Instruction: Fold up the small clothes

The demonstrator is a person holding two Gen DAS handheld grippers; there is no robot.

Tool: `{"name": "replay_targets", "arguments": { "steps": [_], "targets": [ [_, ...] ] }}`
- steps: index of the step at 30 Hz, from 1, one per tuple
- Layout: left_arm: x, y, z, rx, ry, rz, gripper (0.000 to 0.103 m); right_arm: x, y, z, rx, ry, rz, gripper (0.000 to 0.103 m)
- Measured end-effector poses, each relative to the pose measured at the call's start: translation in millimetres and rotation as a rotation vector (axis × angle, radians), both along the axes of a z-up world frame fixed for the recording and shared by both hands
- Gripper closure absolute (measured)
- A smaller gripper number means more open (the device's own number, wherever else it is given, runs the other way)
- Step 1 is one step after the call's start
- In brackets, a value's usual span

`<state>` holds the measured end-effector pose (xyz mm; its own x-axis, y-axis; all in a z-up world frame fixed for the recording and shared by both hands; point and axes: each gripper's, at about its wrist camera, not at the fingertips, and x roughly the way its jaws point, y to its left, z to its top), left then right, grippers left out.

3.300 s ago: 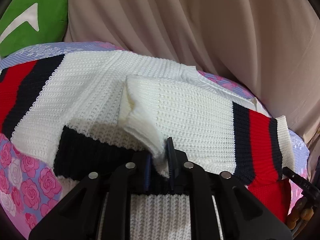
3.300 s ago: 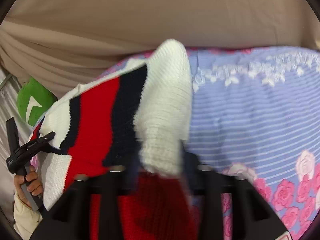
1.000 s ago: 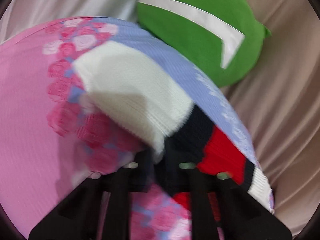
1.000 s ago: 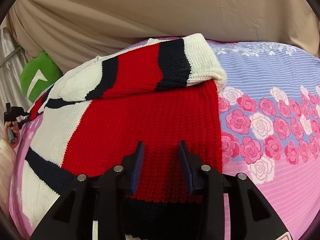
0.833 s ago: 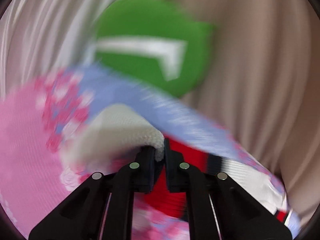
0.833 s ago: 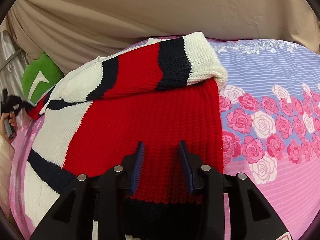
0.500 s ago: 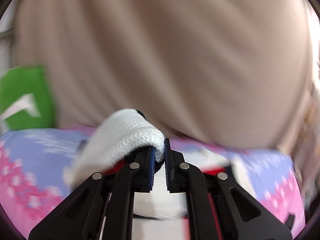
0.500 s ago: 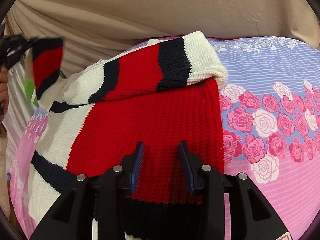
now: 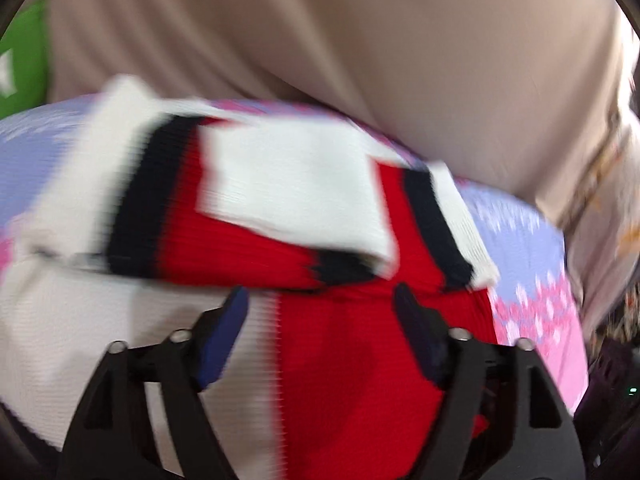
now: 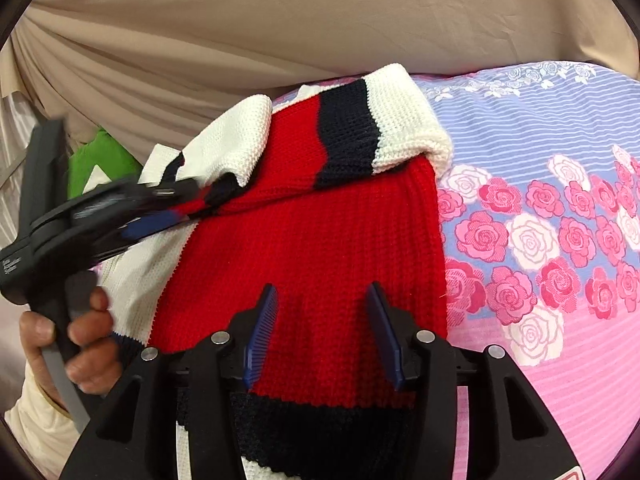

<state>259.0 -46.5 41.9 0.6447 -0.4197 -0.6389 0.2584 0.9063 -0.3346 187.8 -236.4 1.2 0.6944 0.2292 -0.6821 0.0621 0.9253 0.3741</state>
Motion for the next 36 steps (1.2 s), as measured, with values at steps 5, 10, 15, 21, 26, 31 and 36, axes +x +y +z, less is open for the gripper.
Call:
{"name": "replay_targets", "arguments": {
  "steps": [5, 10, 15, 21, 26, 31, 36],
  "targets": [
    [15, 98, 11, -0.078, 0.01, 0.187, 0.026, 12, 20, 26, -0.098, -0.059, 0.054, 0.052],
    [38, 150, -19, -0.316, 0.224, 0.24, 0.026, 72, 30, 55, -0.083, -0.076, 0.073, 0.043],
    [28, 153, -29, -0.371, 0.264, 0.215, 0.026, 118, 77, 49, -0.28, -0.041, 0.158, 0.042],
    [53, 157, -20, -0.264, 0.203, 0.324, 0.028, 163, 106, 21, -0.473, 0.0, 0.176, 0.041],
    [52, 171, -24, -0.257, 0.168, 0.375, 0.039, 153, -17, 23, 0.031, -0.005, -0.181, 0.041],
    [42, 154, -28, -0.18, 0.091, 0.386, 0.038, 139, -45, 5, 0.149, 0.039, -0.14, 0.043],
    [48, 148, -22, -0.177, 0.111, 0.389, 0.041, 156, -48, 9, 0.18, 0.035, -0.121, 0.04]
  ]
}}
